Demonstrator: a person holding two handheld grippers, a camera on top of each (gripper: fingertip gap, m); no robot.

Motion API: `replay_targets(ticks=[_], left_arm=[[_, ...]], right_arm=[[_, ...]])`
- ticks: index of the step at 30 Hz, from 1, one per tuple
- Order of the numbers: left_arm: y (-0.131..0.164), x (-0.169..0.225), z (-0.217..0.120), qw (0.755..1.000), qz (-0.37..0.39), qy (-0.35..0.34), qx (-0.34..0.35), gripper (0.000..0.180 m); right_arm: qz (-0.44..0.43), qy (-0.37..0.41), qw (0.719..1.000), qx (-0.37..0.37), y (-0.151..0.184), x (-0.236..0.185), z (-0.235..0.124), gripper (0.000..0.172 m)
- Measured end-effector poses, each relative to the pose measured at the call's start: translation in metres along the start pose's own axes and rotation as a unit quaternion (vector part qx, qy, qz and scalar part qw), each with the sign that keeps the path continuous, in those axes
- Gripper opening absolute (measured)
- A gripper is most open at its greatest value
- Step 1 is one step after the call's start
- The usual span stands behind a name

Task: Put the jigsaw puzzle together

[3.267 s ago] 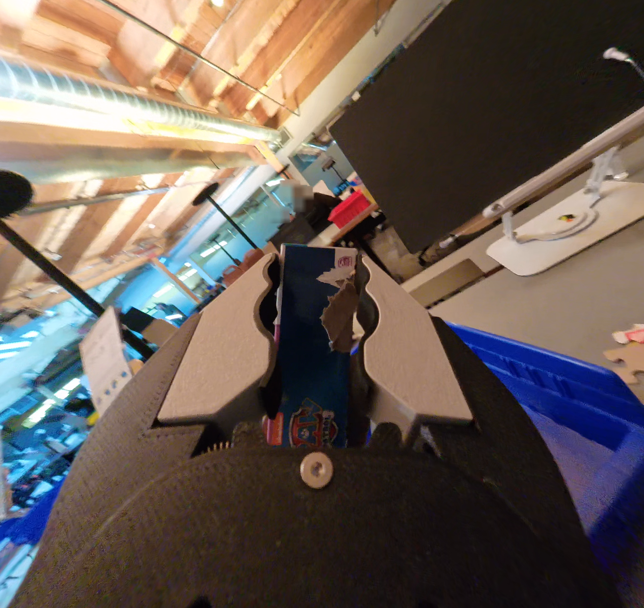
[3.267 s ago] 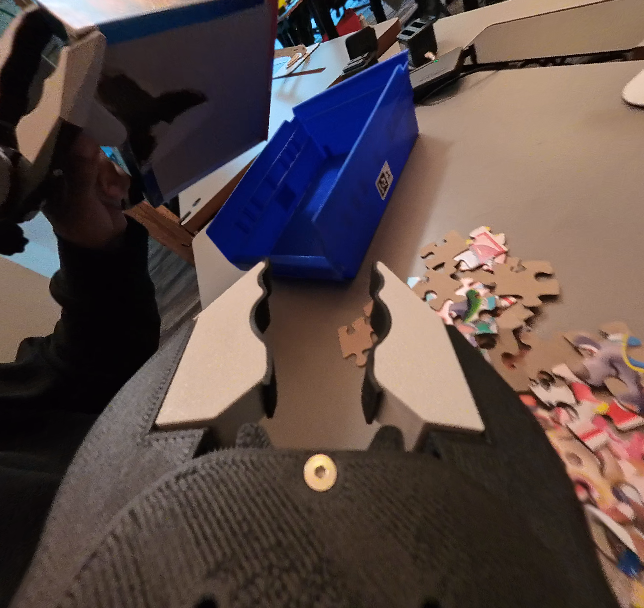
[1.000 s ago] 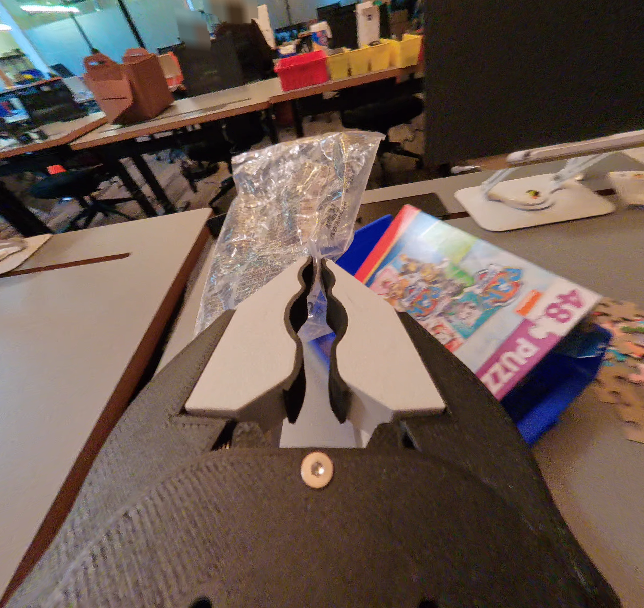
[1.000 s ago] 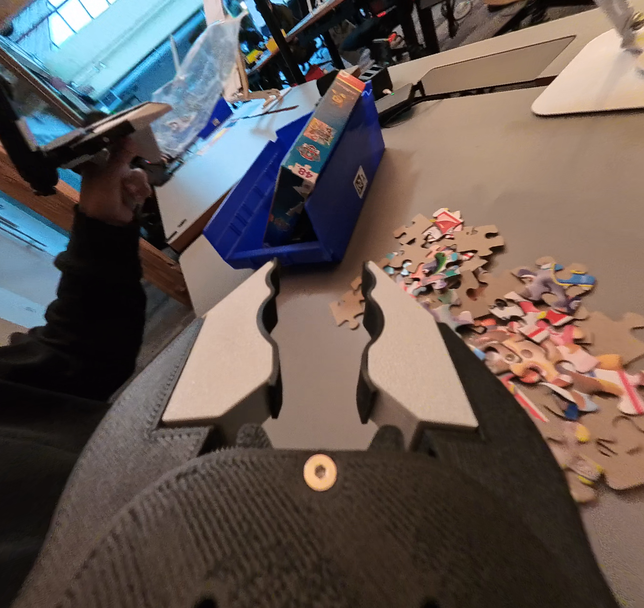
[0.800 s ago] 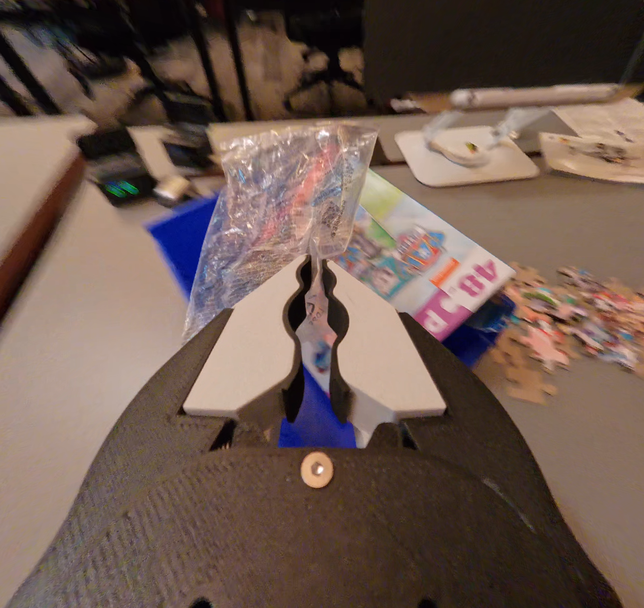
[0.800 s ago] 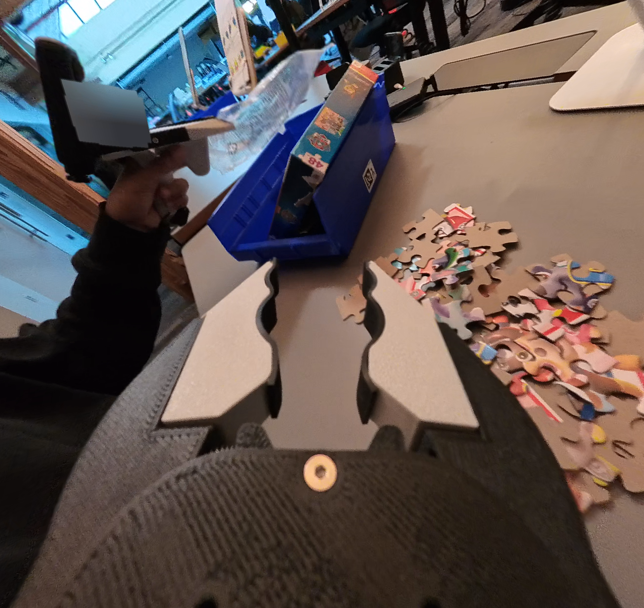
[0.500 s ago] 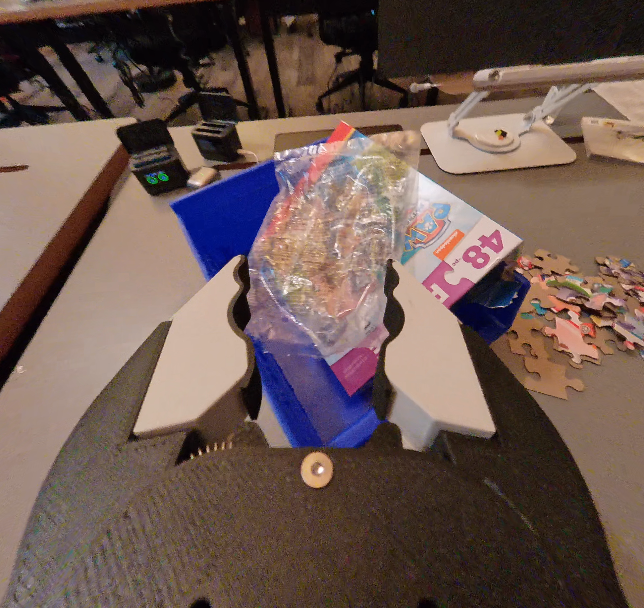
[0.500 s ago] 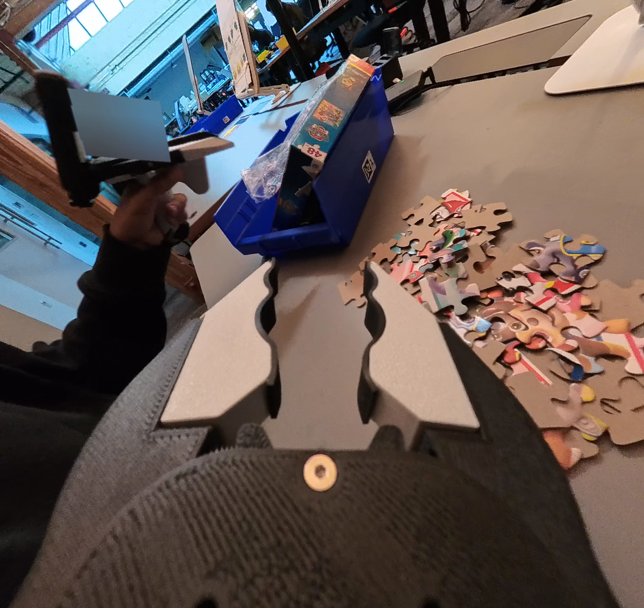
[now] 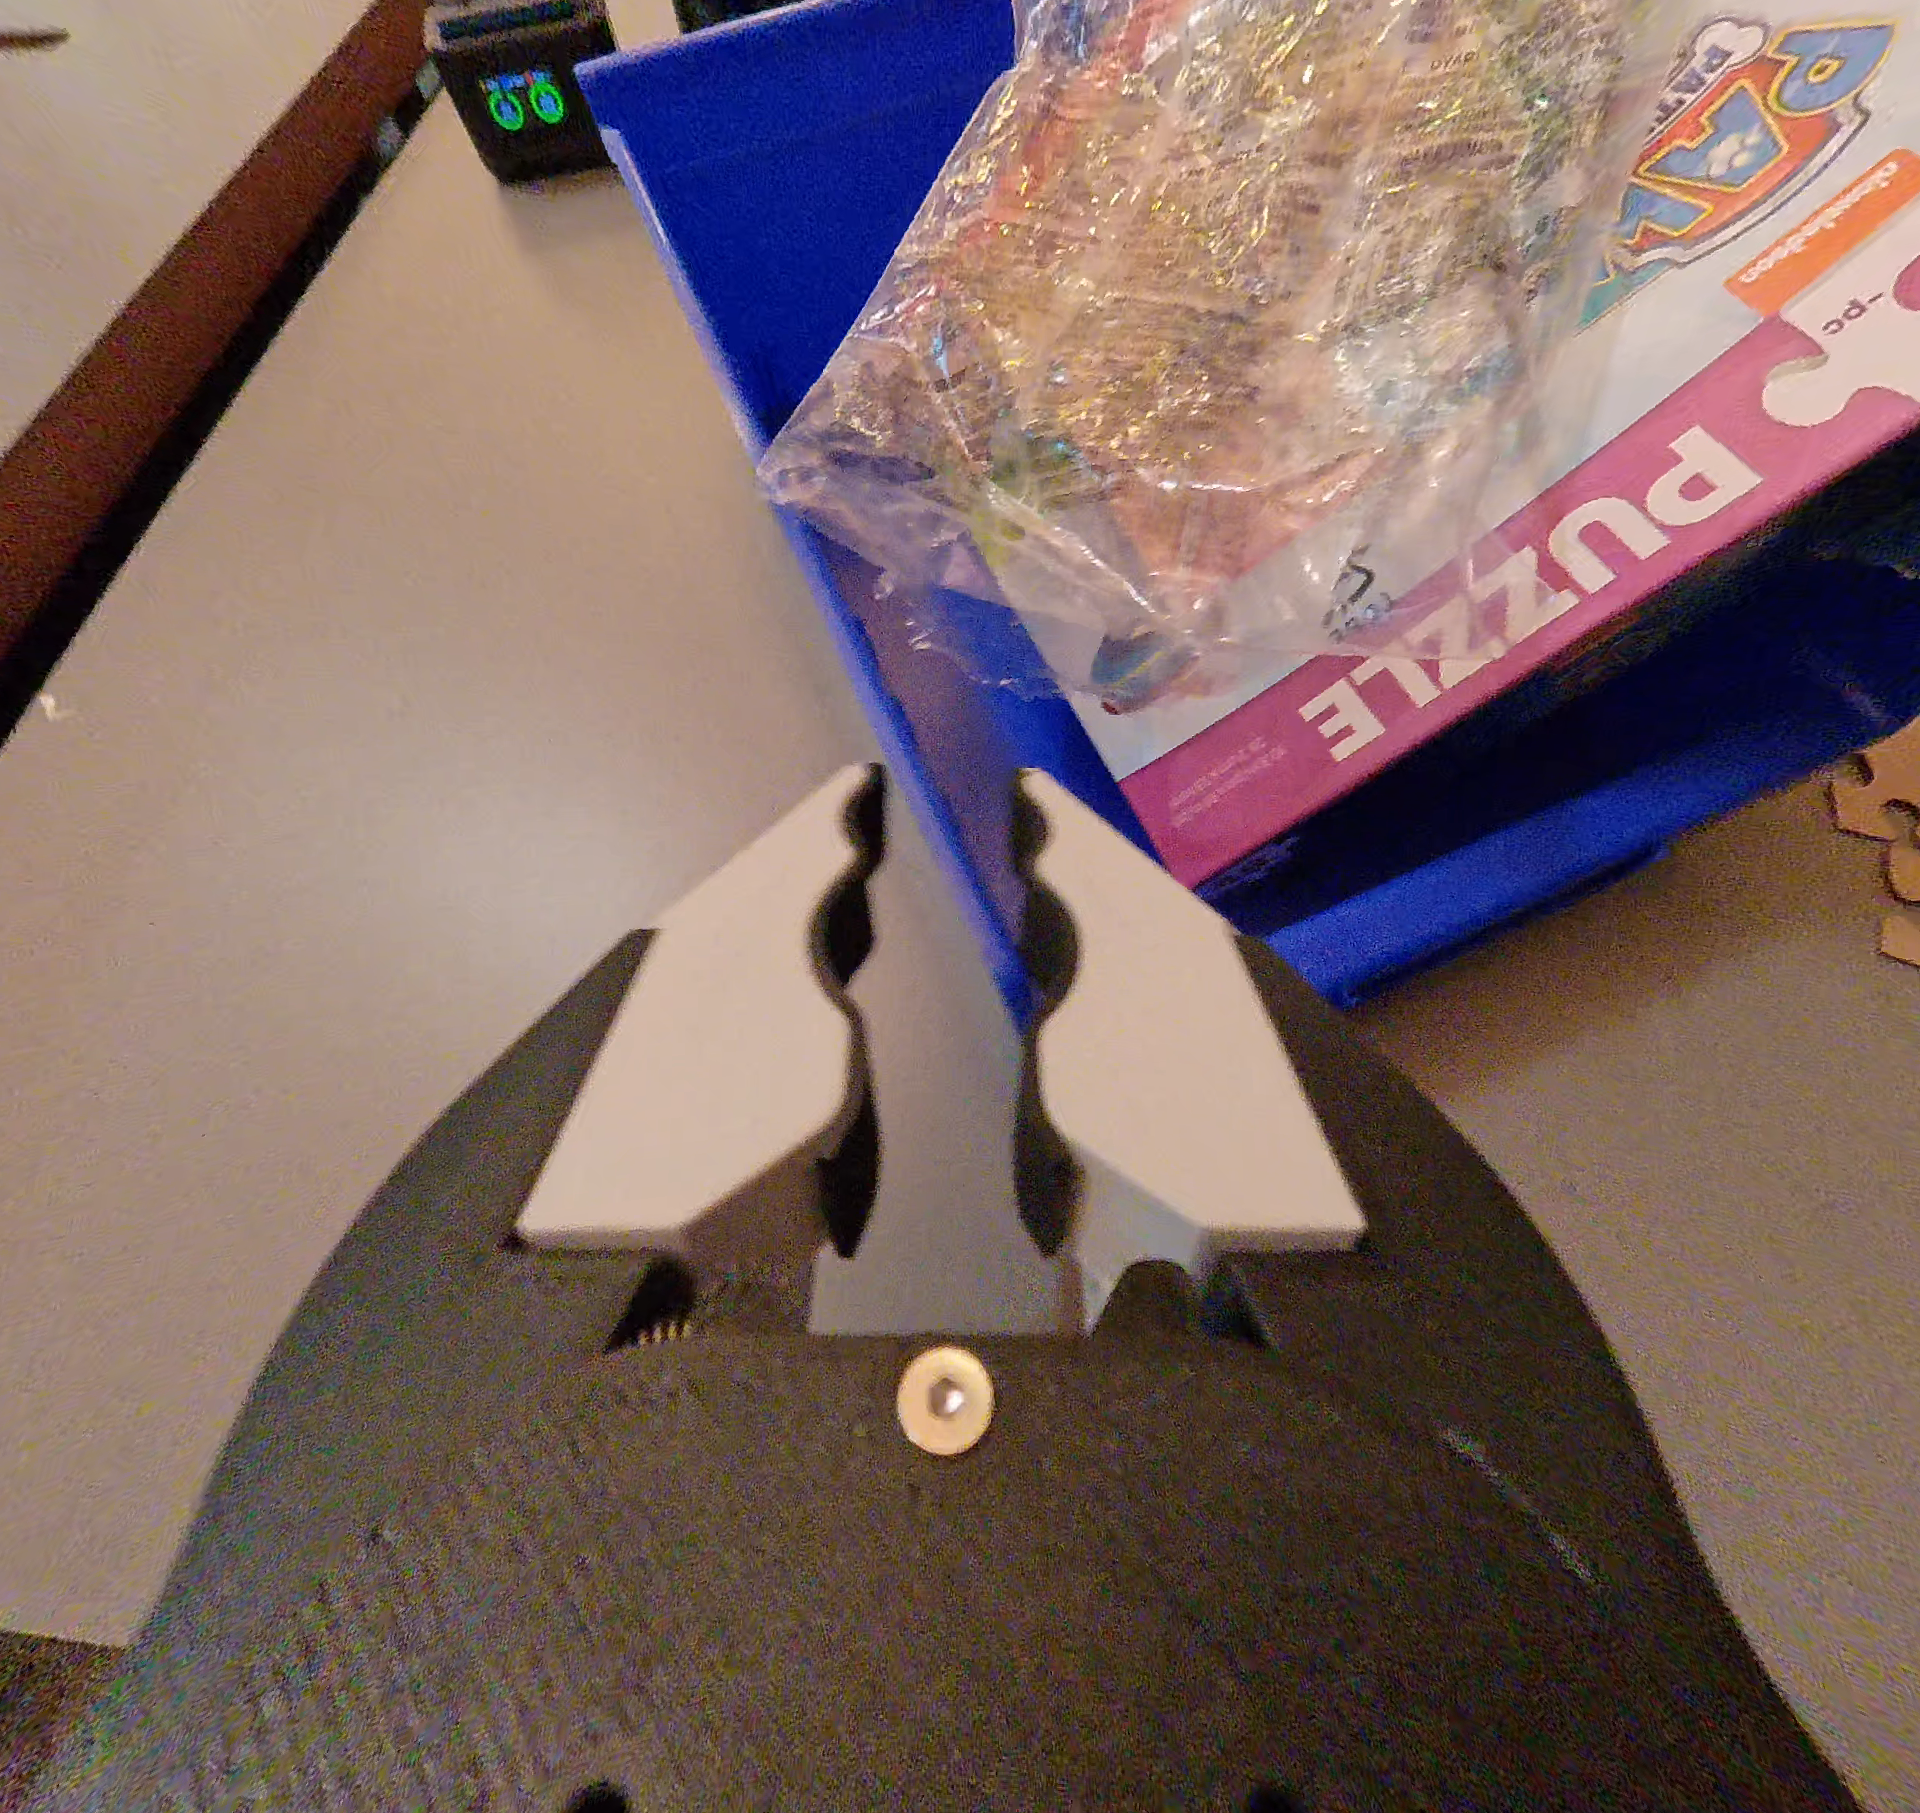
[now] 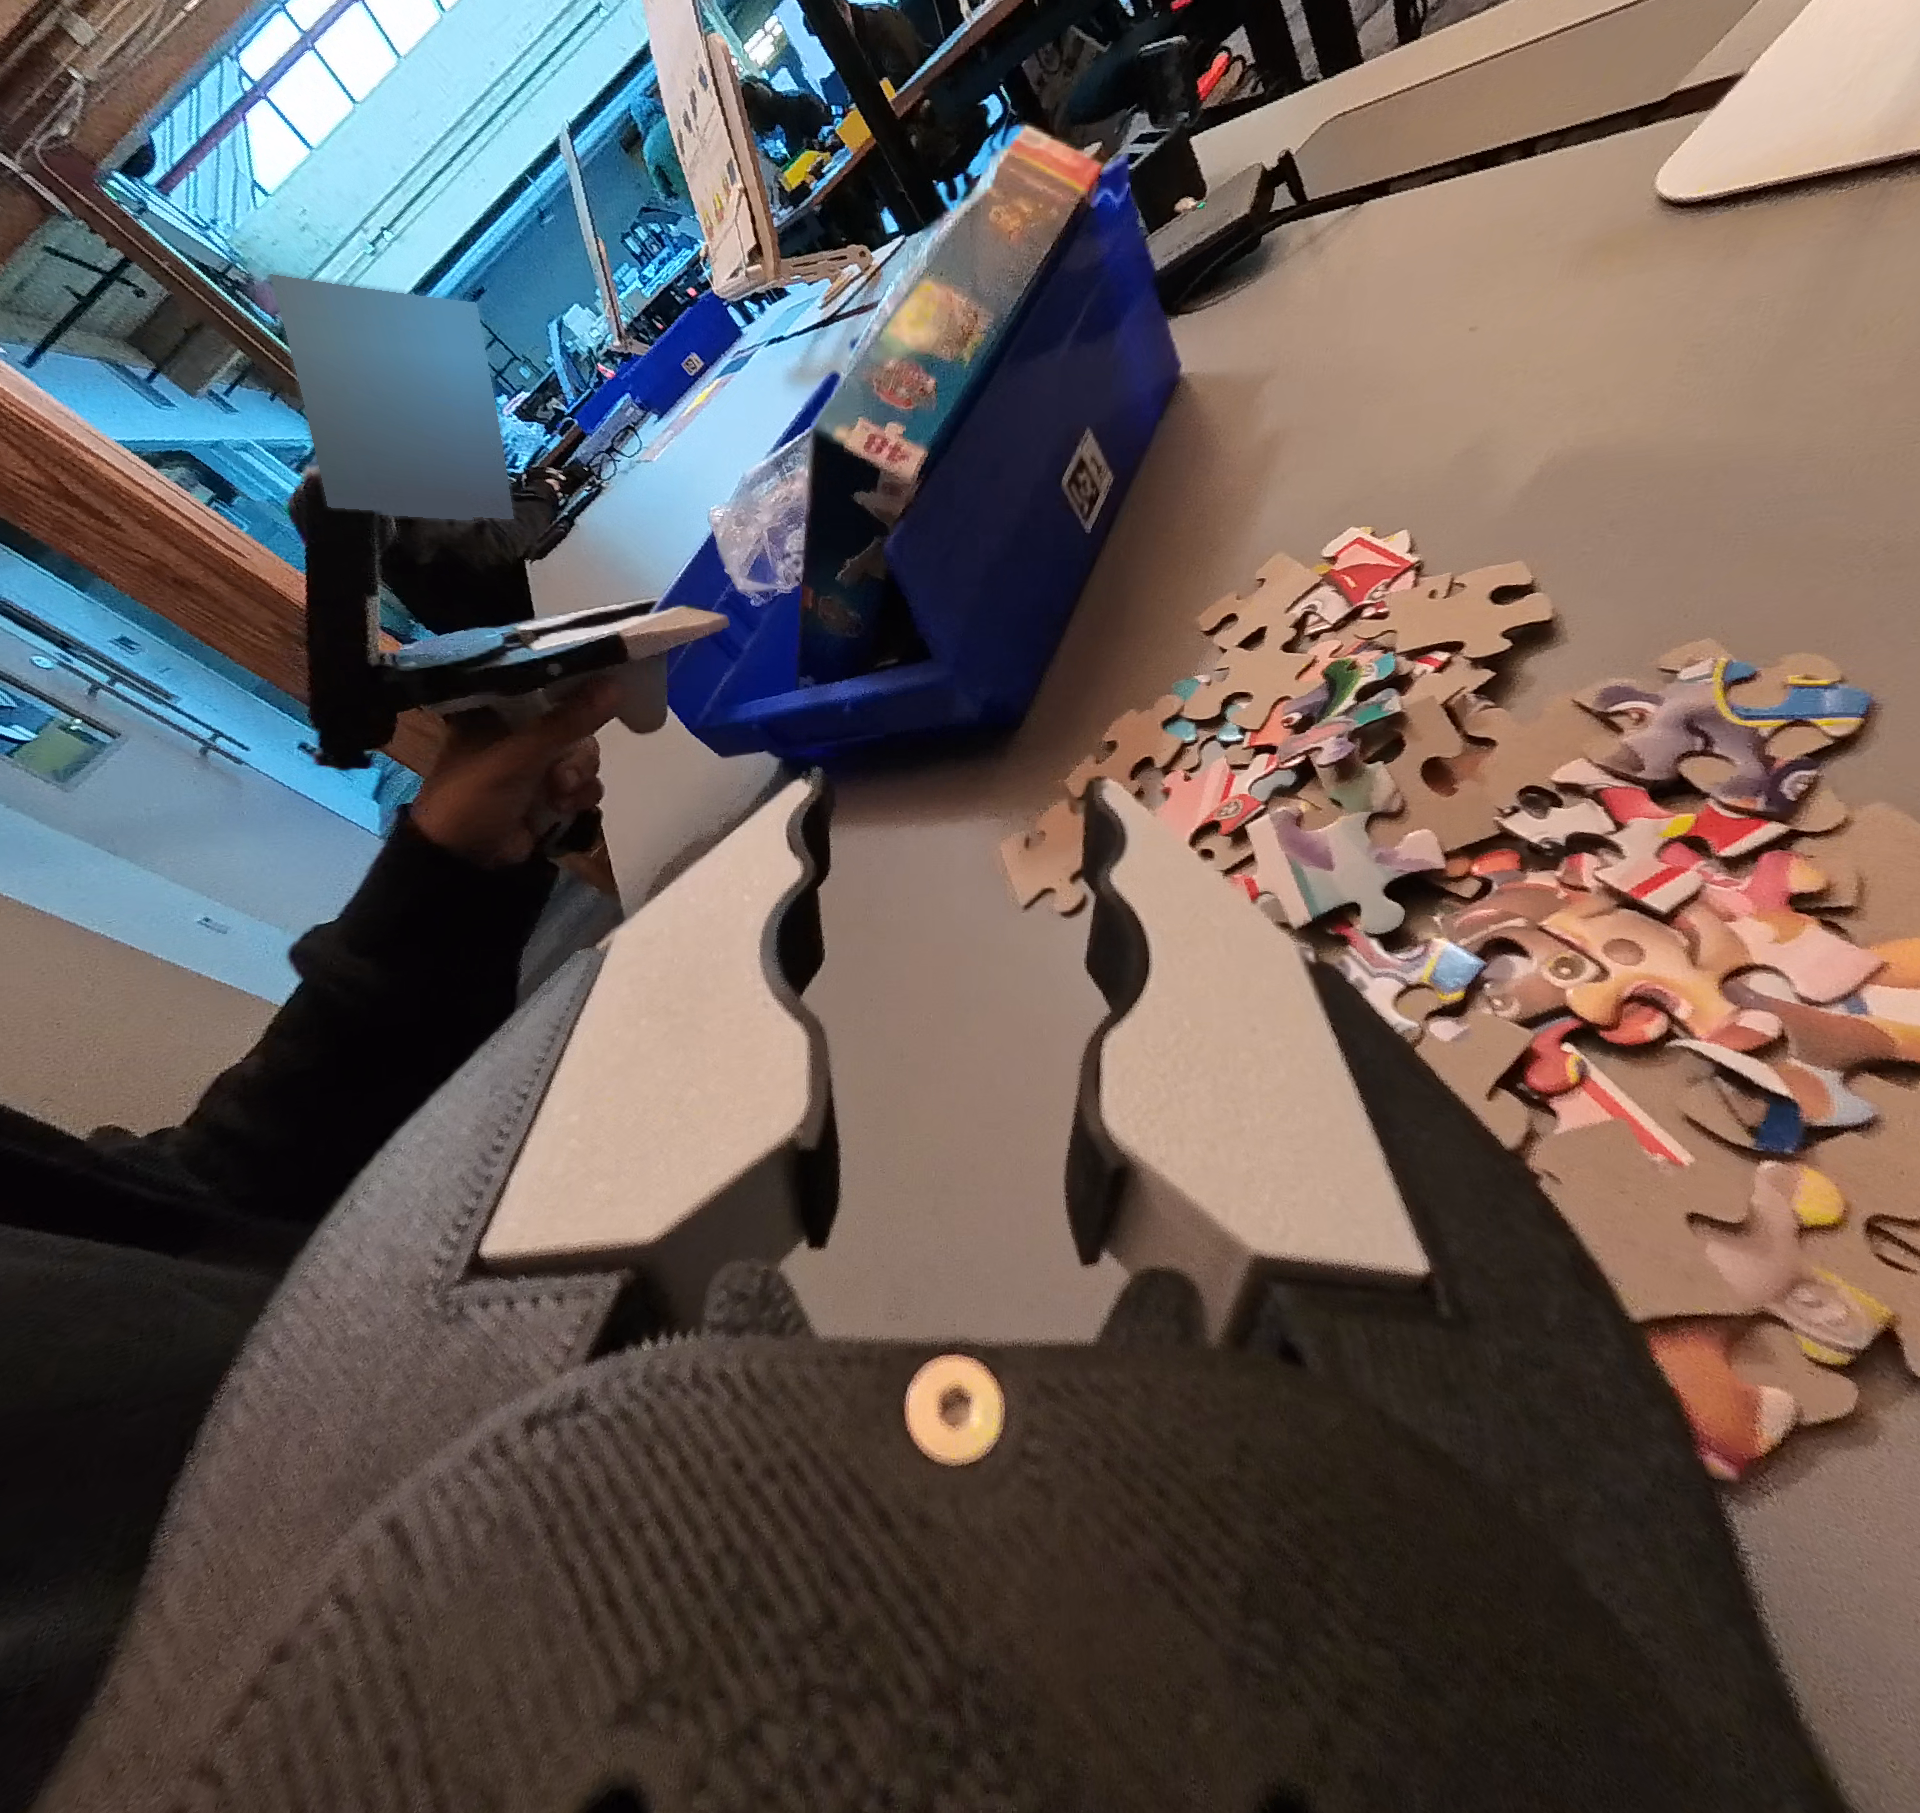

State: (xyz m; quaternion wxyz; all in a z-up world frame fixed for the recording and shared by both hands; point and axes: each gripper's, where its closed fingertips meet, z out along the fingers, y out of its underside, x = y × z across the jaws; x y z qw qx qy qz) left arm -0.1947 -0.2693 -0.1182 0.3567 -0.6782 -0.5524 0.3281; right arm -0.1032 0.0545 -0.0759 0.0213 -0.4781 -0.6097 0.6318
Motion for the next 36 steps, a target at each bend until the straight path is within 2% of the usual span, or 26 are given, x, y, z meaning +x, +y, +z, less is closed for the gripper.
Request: replay_targets(ticks=[2,5,11,14,18,22,25,27,29,31,33,36], left_arm=[[-0.003,-0.023,0.004,0.999,0.024,-0.046,0.004,0.004],[-0.006,-0.052,0.010,1.000,-0.013,-0.020,0.002,0.002],[-0.013,-0.141,0.019,0.998,-0.055,-0.003,-0.008,0.002],[-0.017,-0.188,0.016,0.998,-0.053,-0.024,-0.001,0.001],[-0.014,-0.235,0.014,0.998,-0.016,-0.064,-0.015,0.003],[-0.007,-0.269,0.027,0.997,-0.005,-0.069,-0.039,0.007],[-0.016,-0.291,0.034,0.994,-0.019,-0.101,-0.029,0.009],[-0.034,-0.300,0.014,0.985,-0.030,-0.169,0.017,0.017],[-0.061,-0.285,-0.030,0.973,-0.018,-0.207,0.102,0.020],[-0.077,-0.236,-0.071,0.968,-0.004,-0.184,0.168,0.021],[-0.084,-0.160,-0.097,0.972,0.004,-0.104,0.212,0.022],[-0.079,-0.022,-0.107,0.972,0.026,0.064,0.225,0.025]], right_arm=[[0.000,-0.003,1.000,0.000,-0.001,-0.002,0.000,0.048],[-0.009,0.006,1.000,-0.001,-0.002,-0.002,0.000,0.047],[-0.005,0.021,1.000,0.000,-0.003,0.001,-0.002,0.047],[-0.023,0.060,0.998,0.000,-0.006,0.011,-0.006,0.047],[-0.077,0.153,0.985,0.002,-0.017,0.036,-0.022,0.045],[-0.083,0.183,0.979,0.024,-0.030,0.042,-0.039,0.044],[-0.087,0.197,0.976,0.037,-0.036,0.042,-0.052,0.044],[-0.103,0.232,0.967,0.036,-0.039,0.047,-0.069,0.044],[-0.131,0.287,0.948,0.040,-0.043,0.055,-0.098,0.044],[-0.147,0.331,0.931,0.053,-0.046,0.063,-0.129,0.043],[-0.137,0.344,0.927,0.068,-0.044,0.071,-0.151,0.043],[-0.111,0.312,0.939,0.098,-0.043,0.079,-0.158,0.044]])
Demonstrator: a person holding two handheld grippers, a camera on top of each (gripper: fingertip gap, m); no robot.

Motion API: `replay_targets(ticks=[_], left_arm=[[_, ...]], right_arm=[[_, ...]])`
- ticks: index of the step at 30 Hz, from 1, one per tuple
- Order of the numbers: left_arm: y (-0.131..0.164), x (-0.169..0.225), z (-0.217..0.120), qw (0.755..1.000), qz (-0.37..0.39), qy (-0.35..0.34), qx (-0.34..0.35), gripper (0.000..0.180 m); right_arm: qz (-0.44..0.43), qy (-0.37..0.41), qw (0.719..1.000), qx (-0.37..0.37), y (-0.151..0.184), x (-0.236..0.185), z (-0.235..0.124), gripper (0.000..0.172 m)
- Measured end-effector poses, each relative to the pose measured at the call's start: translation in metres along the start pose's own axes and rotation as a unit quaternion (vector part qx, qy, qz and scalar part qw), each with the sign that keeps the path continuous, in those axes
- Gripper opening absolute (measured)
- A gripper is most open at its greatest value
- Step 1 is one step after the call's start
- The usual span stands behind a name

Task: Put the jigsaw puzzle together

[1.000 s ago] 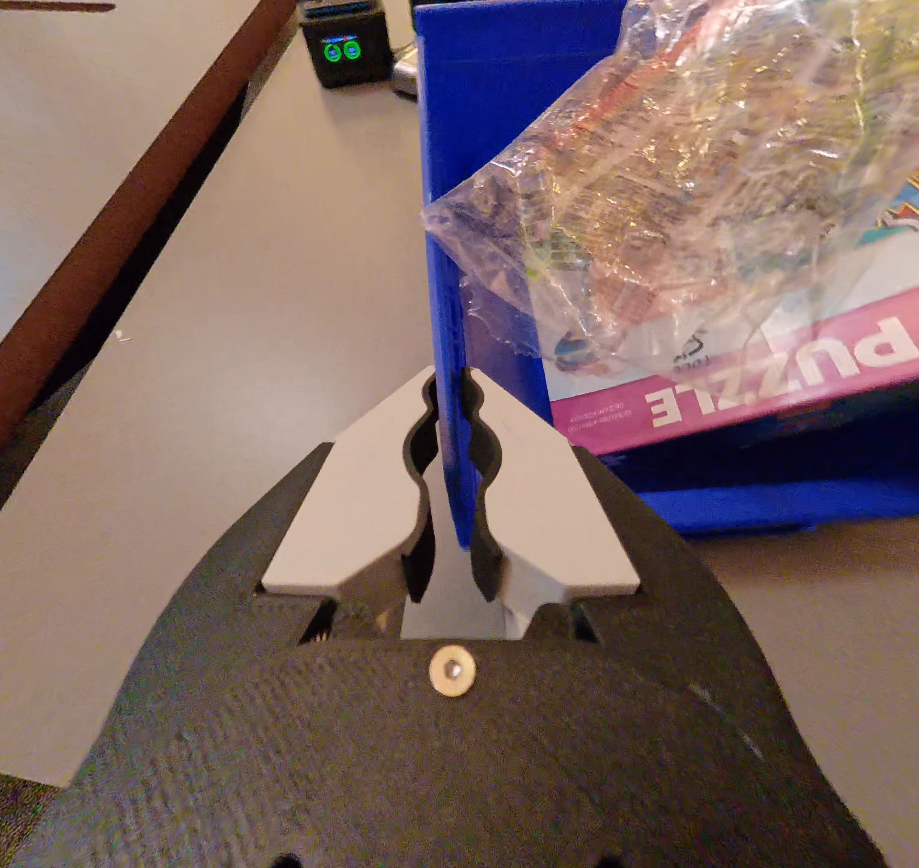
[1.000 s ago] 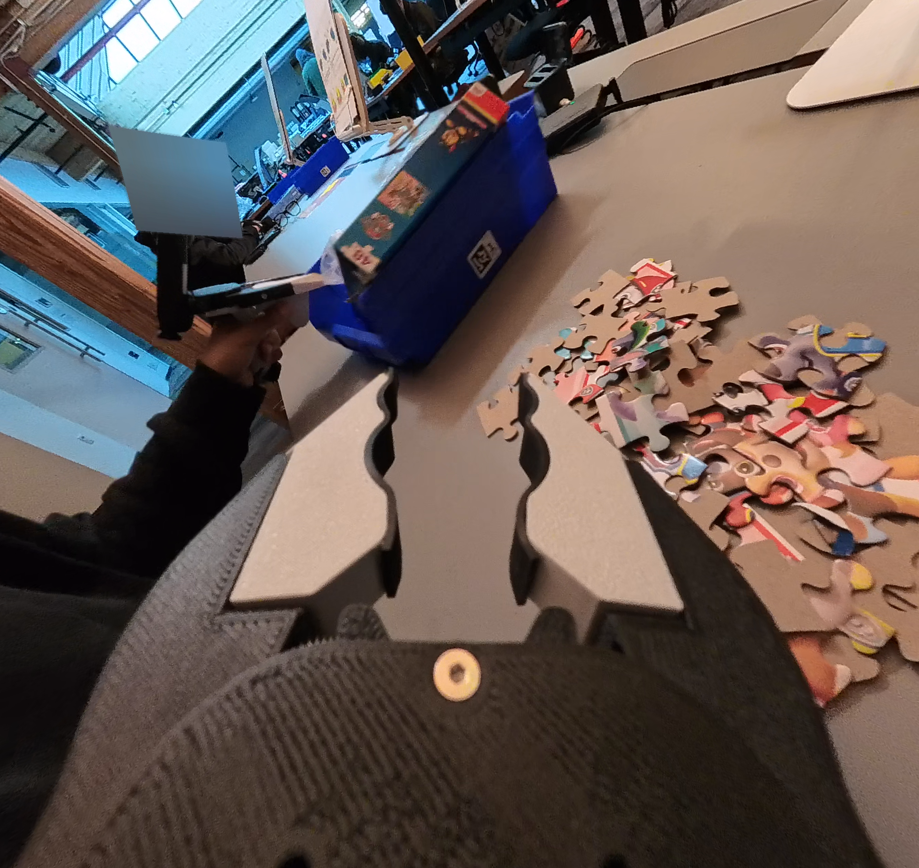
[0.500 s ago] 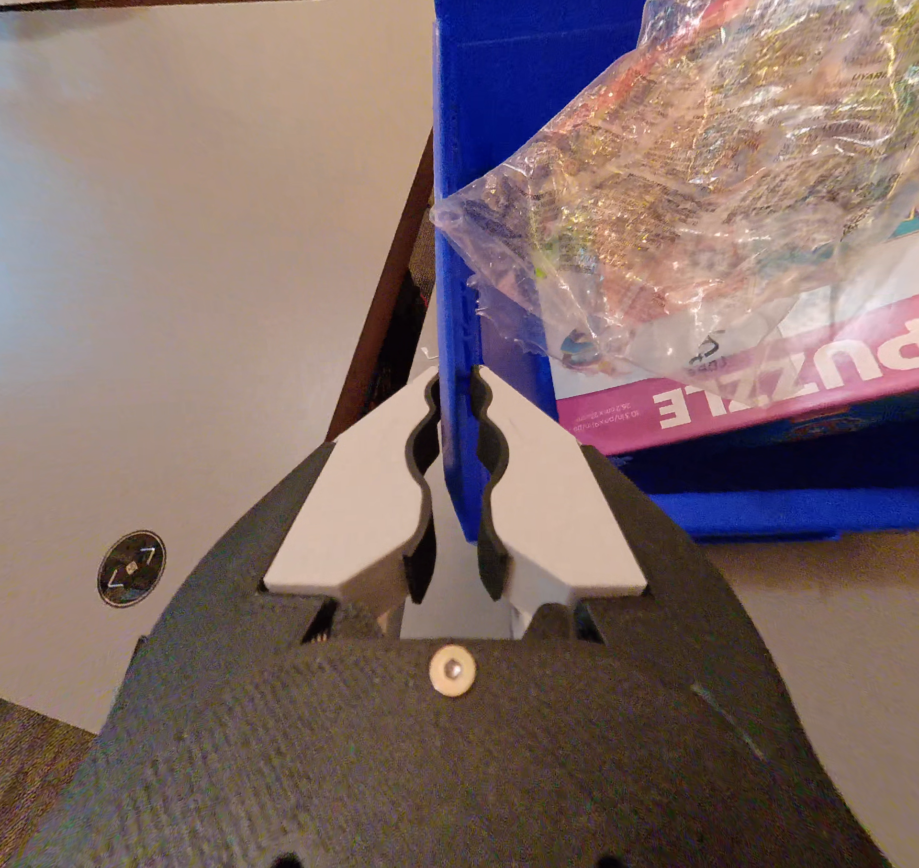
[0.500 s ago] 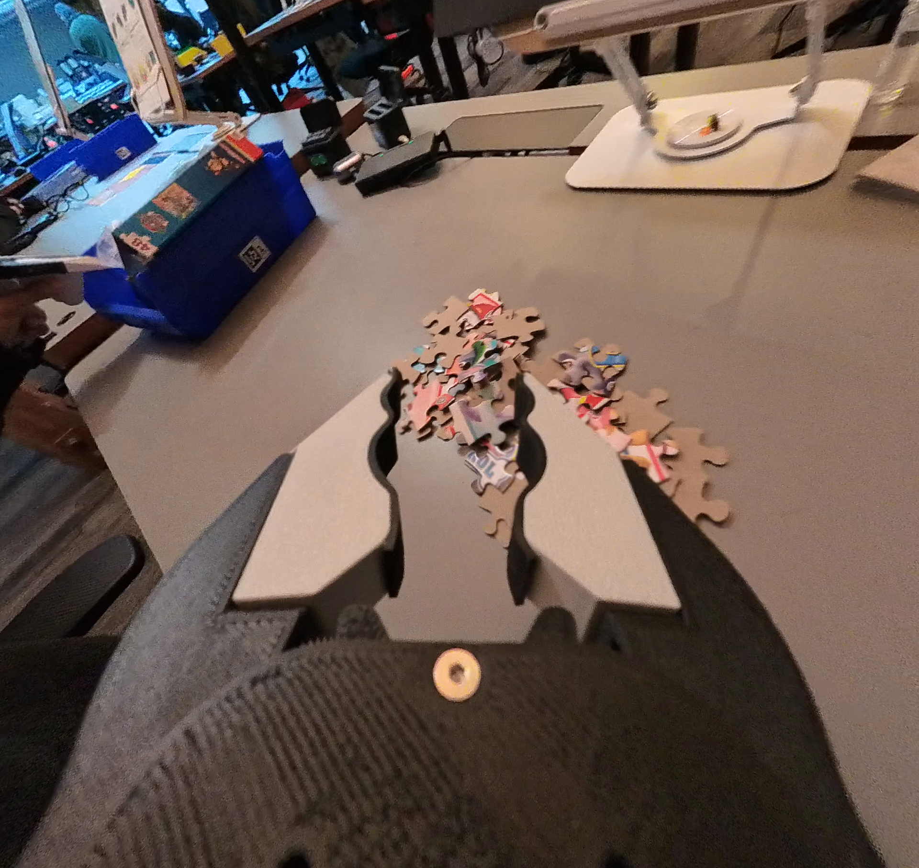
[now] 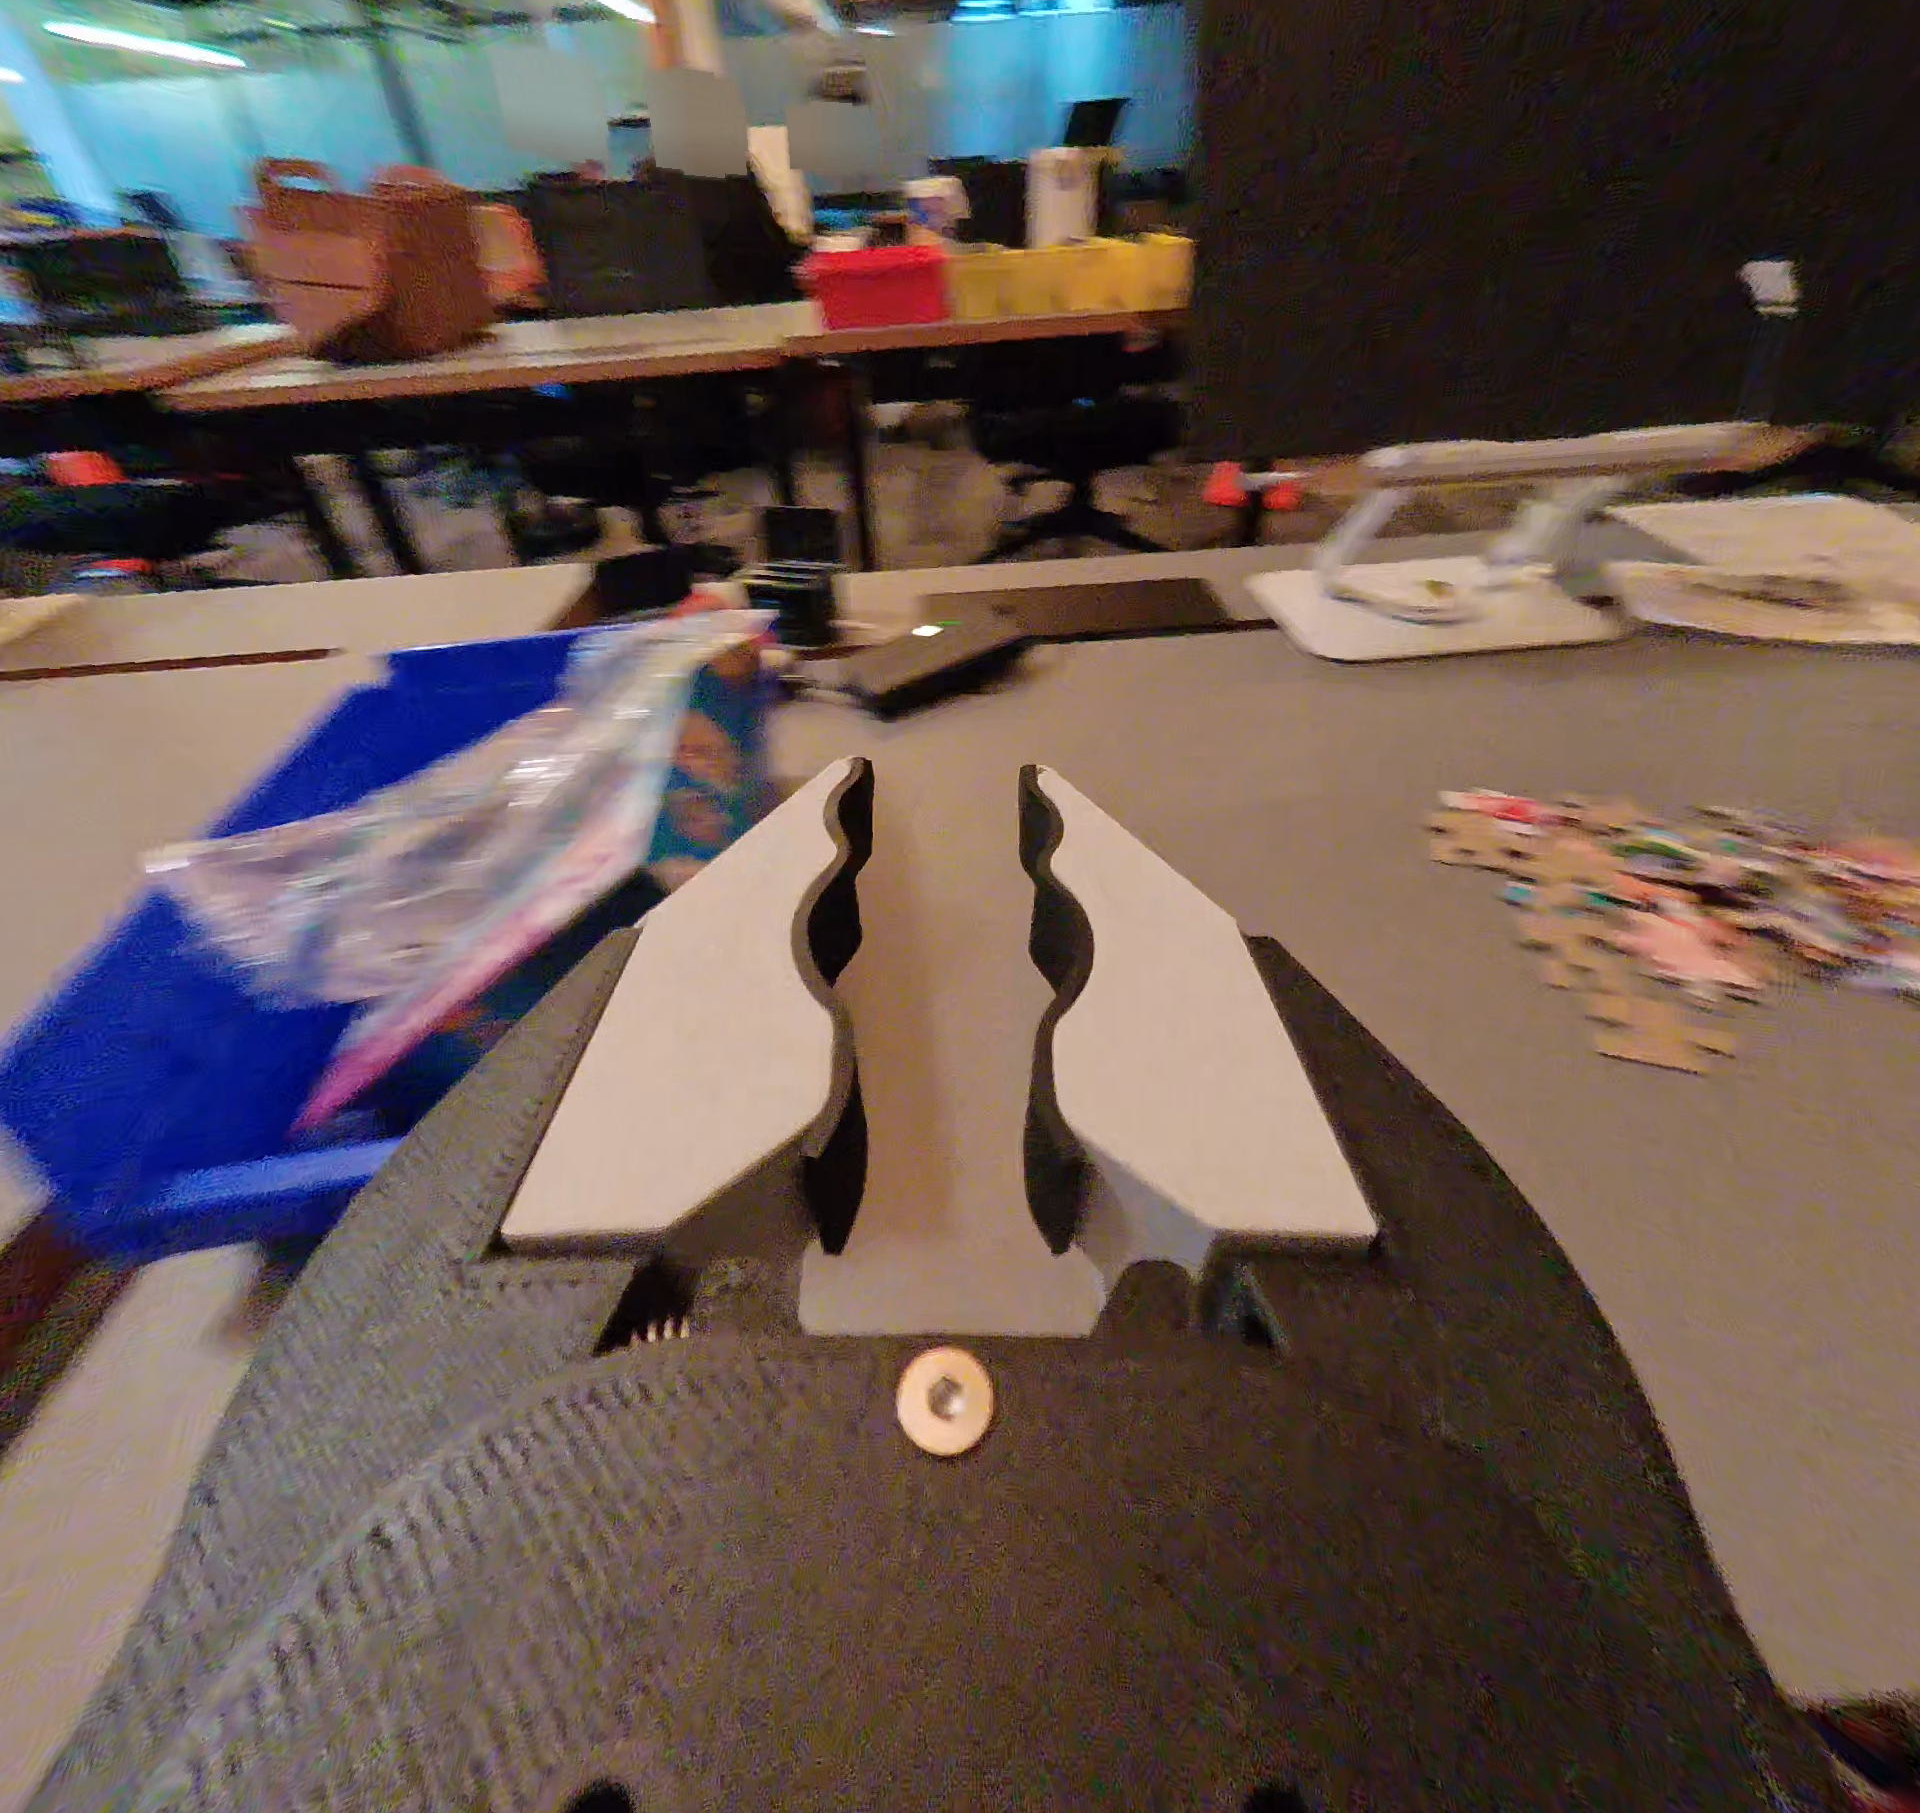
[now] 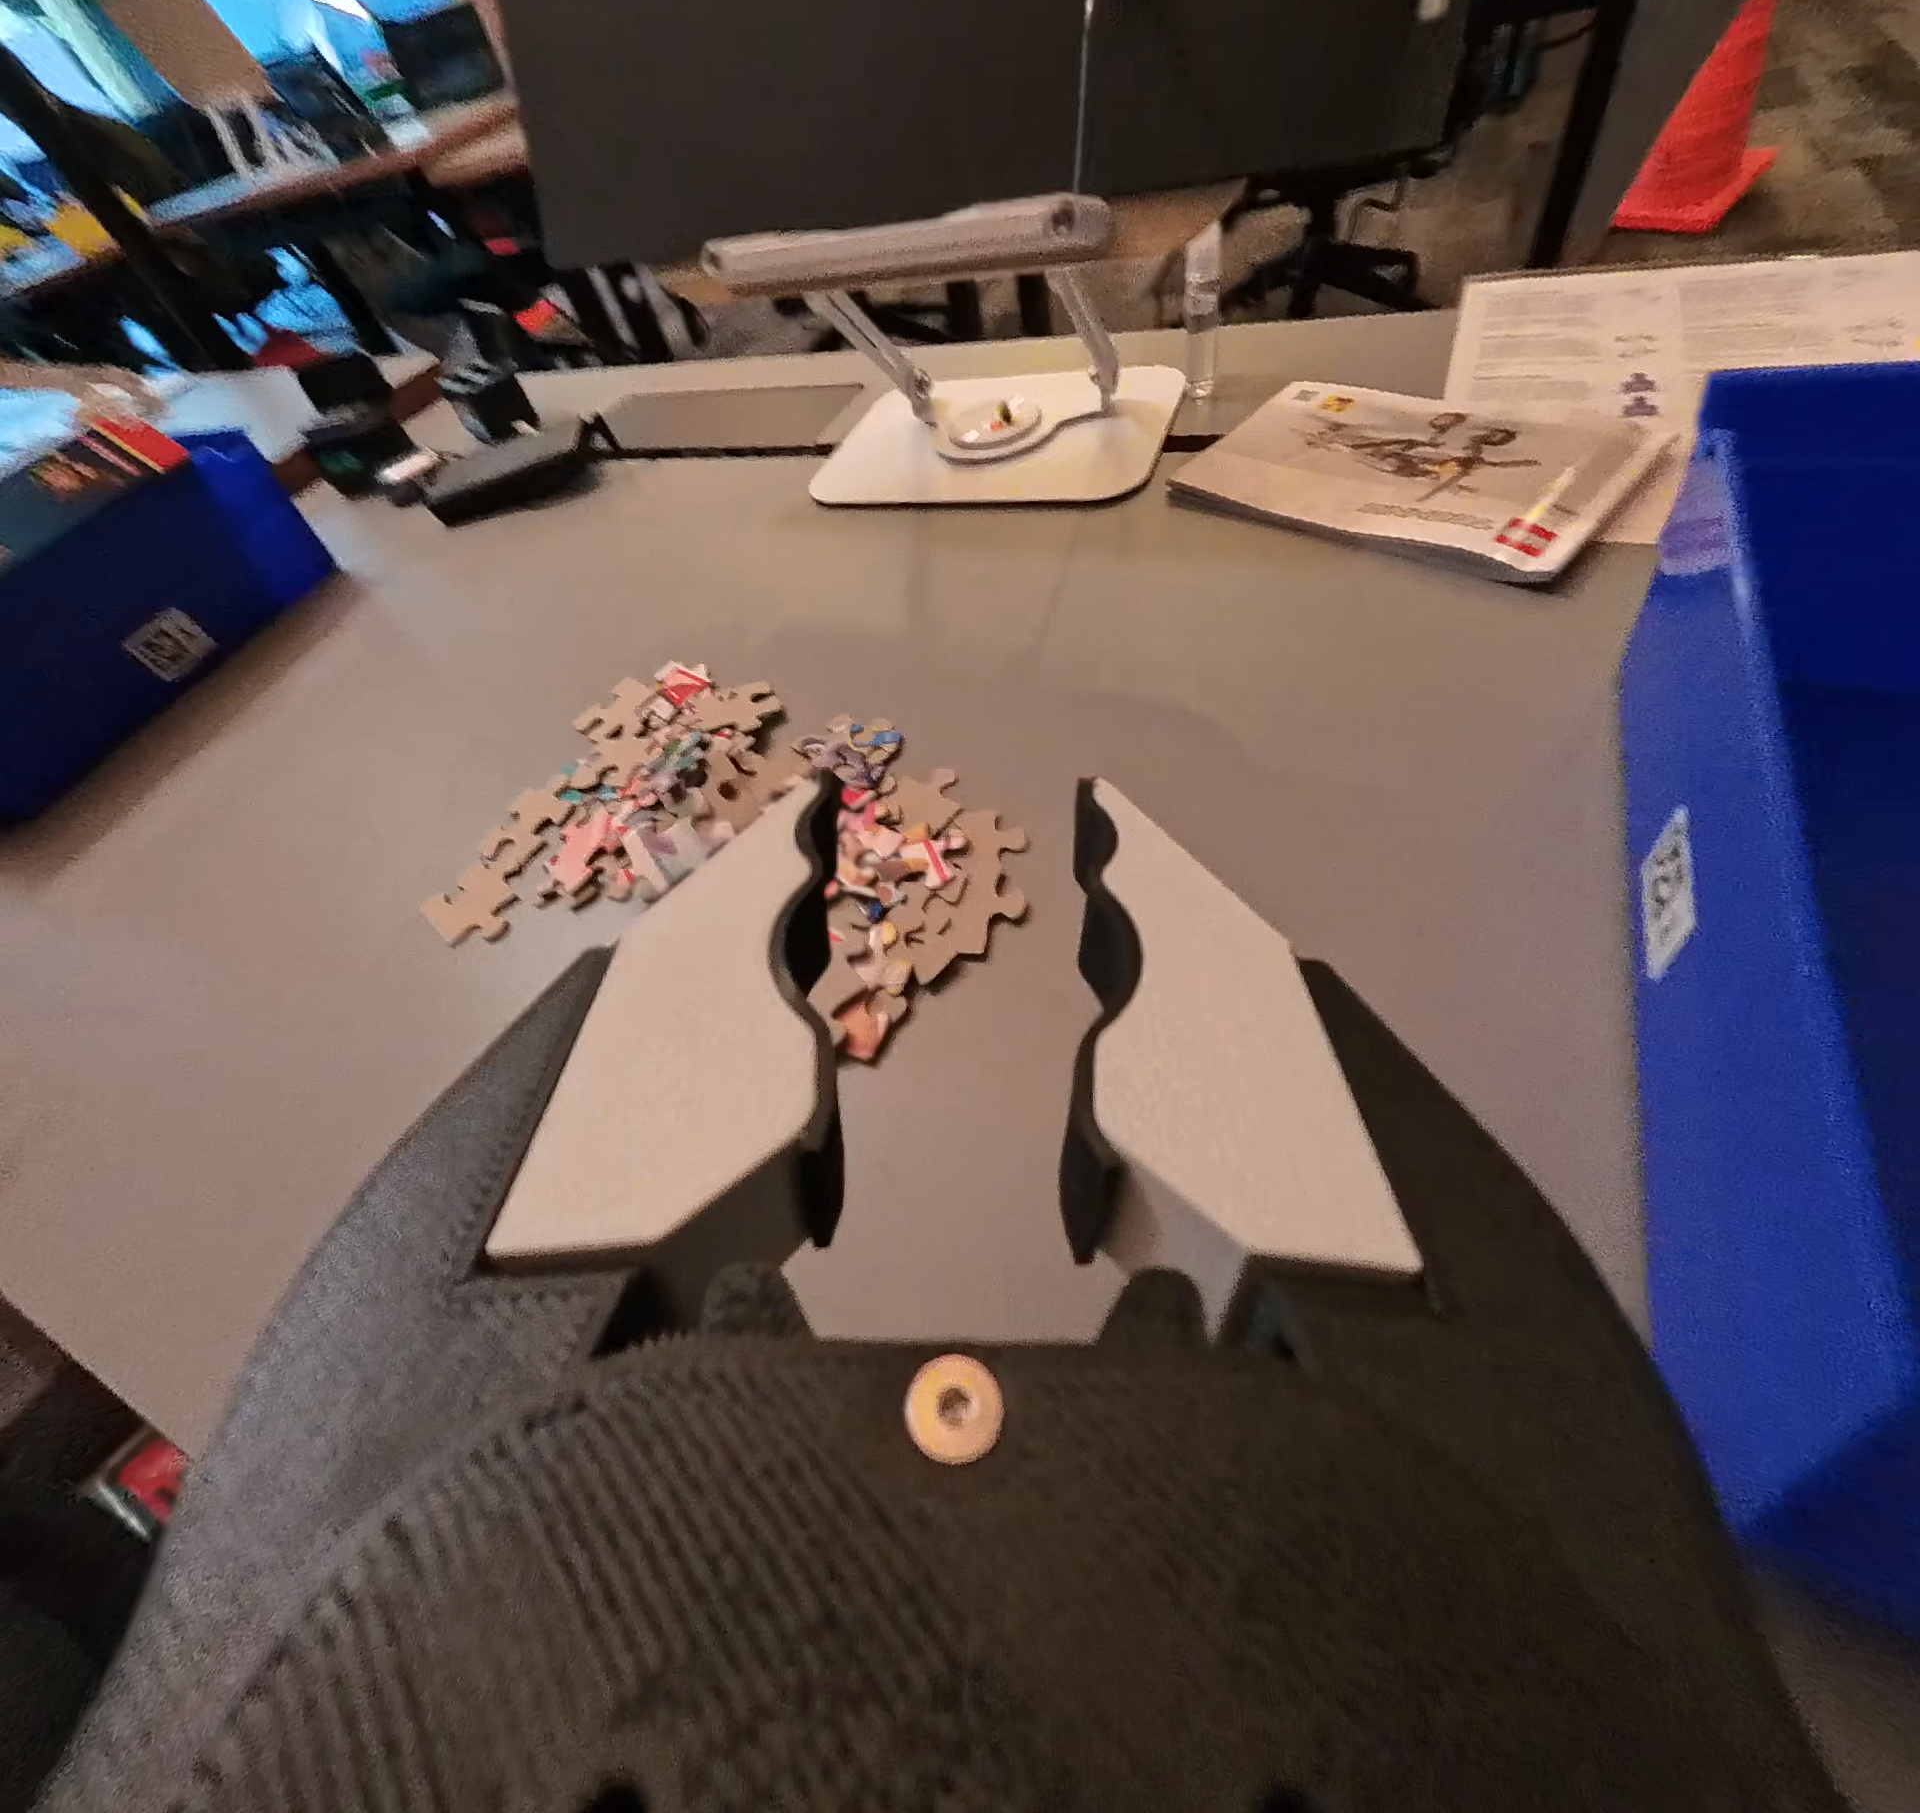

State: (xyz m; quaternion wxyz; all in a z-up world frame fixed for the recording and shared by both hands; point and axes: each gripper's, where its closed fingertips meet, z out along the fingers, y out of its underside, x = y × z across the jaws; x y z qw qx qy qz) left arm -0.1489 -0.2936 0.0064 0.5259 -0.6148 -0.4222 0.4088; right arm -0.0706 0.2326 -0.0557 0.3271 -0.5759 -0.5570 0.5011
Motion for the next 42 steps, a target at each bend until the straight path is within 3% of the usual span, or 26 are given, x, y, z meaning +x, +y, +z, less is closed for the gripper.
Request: replay_targets(ticks=[3,6,9,12,17,20,26,30,32,35,37,42], left_arm=[[0.013,0.139,0.013,0.985,-0.017,0.170,-0.004,0.036],[0.028,0.248,0.032,0.958,-0.031,0.286,-0.012,0.044],[0.047,0.319,0.060,0.932,-0.030,0.355,-0.058,0.057],[0.062,0.360,0.083,0.915,-0.016,0.391,-0.095,0.061],[0.074,0.385,0.111,0.906,0.015,0.411,-0.097,0.054],[0.074,0.389,0.122,0.904,0.006,0.421,-0.072,0.048],[0.064,0.387,0.109,0.874,-0.067,0.479,-0.046,0.048],[0.062,0.377,0.099,0.874,-0.084,0.478,-0.029,0.043],[0.063,0.376,0.096,0.877,-0.074,0.474,-0.019,0.041],[0.063,0.376,0.092,0.881,-0.051,0.470,-0.005,0.039],[0.063,0.379,0.088,0.879,-0.046,0.475,0.002,0.038],[0.064,0.383,0.085,0.878,-0.035,0.477,0.005,0.036]], right_arm=[[-0.006,-0.037,0.999,0.035,0.000,-0.003,0.017,0.043],[-0.019,-0.081,0.996,0.017,0.019,-0.016,0.043,0.044],[-0.041,-0.110,0.993,-0.001,0.041,-0.028,0.056,0.047],[-0.030,-0.174,0.981,-0.082,0.078,-0.044,0.062,0.059],[-0.062,-0.261,0.955,-0.129,0.094,-0.072,0.056,0.065],[-0.160,-0.225,0.951,-0.142,0.104,-0.070,0.062,0.063],[-0.297,-0.137,0.926,-0.187,0.130,-0.064,0.074,0.058],[-0.328,-0.088,0.927,-0.160,0.123,-0.058,0.075,0.011],[-0.348,-0.073,0.926,-0.127,0.115,-0.060,0.072,0.000],[-0.354,-0.058,0.930,-0.082,0.103,-0.061,0.067,0.003],[-0.327,-0.062,0.941,-0.063,0.094,-0.059,0.064,0.019],[-0.202,-0.096,0.963,-0.152,0.106,-0.043,0.077,0.059]])
